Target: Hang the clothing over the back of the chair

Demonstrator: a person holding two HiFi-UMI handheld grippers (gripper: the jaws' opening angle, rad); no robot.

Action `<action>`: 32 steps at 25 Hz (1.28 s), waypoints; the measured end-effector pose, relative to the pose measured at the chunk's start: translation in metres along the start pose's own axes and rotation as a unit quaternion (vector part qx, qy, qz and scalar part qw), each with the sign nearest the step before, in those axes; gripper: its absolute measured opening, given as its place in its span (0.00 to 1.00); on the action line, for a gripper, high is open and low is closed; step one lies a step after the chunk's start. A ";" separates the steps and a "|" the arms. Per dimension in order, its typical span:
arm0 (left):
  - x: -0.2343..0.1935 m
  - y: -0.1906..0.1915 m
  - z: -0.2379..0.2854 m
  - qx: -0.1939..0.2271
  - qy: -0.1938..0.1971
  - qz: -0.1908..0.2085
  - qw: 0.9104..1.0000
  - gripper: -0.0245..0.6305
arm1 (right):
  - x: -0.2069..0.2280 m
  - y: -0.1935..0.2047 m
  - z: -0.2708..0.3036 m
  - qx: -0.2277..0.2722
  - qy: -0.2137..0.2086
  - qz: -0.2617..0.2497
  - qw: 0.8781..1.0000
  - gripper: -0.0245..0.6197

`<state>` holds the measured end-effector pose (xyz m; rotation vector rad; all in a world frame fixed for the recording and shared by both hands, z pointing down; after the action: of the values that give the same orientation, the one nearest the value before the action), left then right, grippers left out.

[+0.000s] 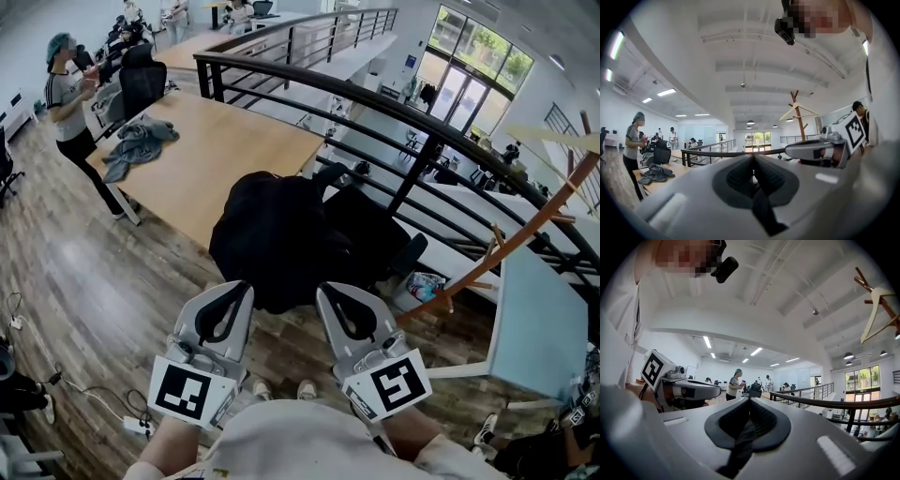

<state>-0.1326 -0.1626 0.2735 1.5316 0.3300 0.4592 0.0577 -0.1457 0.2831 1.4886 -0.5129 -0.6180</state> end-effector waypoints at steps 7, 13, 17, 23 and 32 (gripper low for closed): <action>0.013 0.018 0.001 -0.026 0.007 -0.006 1.000 0.04 | 0.004 0.020 -0.003 -0.001 0.014 0.021 1.000 0.04; 0.020 0.021 0.000 -0.032 0.016 -0.006 0.999 0.04 | 0.002 0.025 -0.002 -0.011 0.009 0.028 1.000 0.04; 0.023 0.022 0.002 -0.032 0.014 -0.005 0.999 0.04 | 0.003 0.028 -0.003 -0.021 0.005 0.021 1.000 0.04; 0.019 0.021 0.007 -0.032 0.010 -0.007 0.999 0.04 | 0.003 0.028 0.003 -0.028 -0.003 0.017 0.999 0.04; 0.020 0.022 0.010 -0.035 0.008 -0.006 0.999 0.04 | 0.007 0.028 0.006 -0.025 -0.009 0.019 0.999 0.04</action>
<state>-0.1121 -0.1625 0.2976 1.4573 0.3324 0.4688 0.0610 -0.1550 0.3106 1.4244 -0.5359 -0.6102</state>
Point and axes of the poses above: the fingertips, and each gripper's own axes: z forward along the fingers, x to its right, y out of its underside, the point moved 8 cm from there along -z, backward along the fingers, and after that the axes turned 10 degrees about -y, right-handed, at the moved point
